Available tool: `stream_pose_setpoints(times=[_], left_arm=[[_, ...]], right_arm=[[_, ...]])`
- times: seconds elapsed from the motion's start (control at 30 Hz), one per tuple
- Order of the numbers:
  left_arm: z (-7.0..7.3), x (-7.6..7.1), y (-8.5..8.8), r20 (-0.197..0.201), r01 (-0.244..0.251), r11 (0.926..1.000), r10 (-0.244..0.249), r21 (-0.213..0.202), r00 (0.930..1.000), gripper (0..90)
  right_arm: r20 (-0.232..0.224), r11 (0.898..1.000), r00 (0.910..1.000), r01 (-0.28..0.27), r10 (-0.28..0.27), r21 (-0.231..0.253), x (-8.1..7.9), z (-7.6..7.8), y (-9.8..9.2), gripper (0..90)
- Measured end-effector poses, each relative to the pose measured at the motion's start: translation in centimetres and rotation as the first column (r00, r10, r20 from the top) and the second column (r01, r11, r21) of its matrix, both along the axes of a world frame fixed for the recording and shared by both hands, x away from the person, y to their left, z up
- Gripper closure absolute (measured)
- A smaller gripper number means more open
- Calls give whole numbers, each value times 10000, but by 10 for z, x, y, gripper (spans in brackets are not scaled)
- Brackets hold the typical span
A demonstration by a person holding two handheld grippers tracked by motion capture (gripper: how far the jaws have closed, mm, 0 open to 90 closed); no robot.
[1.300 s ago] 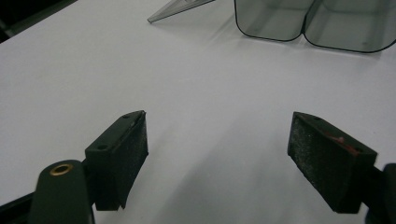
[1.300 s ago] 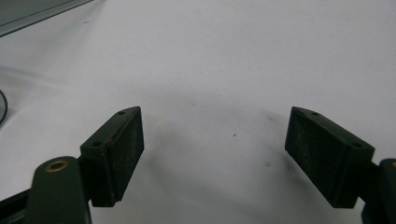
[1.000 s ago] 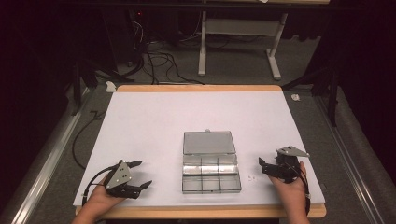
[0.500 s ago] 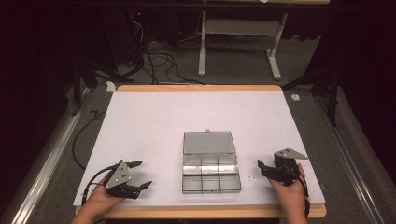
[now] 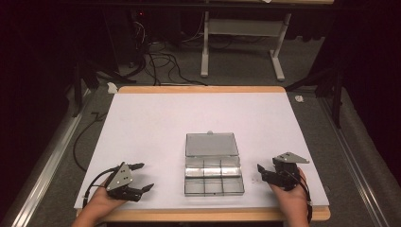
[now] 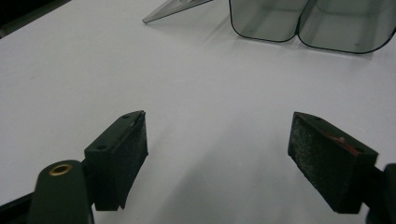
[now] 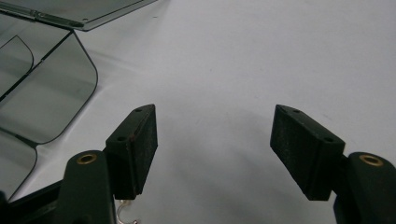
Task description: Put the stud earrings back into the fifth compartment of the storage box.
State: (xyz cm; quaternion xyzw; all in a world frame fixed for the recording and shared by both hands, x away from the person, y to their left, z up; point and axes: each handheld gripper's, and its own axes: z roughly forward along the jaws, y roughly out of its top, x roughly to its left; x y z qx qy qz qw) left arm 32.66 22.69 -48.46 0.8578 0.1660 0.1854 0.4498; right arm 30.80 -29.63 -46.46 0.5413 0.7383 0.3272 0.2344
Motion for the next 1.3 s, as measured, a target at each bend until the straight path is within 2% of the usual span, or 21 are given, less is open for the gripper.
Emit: stream_pose_setpoints(times=[0.37,0.5,0.8,0.93,1.03,1.1,1.3], left_arm=[[0,0,0,-41,40,10000,-40,32,10000,205],[0,0,0,-23,63,10000,-63,52,10000,205],[0,0,0,-52,85,10000,-84,50,10000,206],[0,0,0,-55,103,9999,-103,52,9999,206],[0,0,0,-60,99,9999,-99,54,9999,206],[0,0,-1,-43,111,9999,-111,68,9999,207],[0,0,-1,-67,116,9999,-115,78,9999,207]], right_arm=[[31,9998,9999,-113,114,-140,-3,4,7,325],[101,9994,9999,-10,13,-358,-5,8,9,329],[156,9992,9990,412,-412,4,-8,20,8,305],[-140,9961,9966,815,-811,350,-8,24,8,302],[-426,9975,9967,701,-696,86,-8,25,9,360],[-755,9979,9953,621,-607,165,-7,24,10,382],[-1041,9981,9934,519,-483,322,-6,25,13,407]])
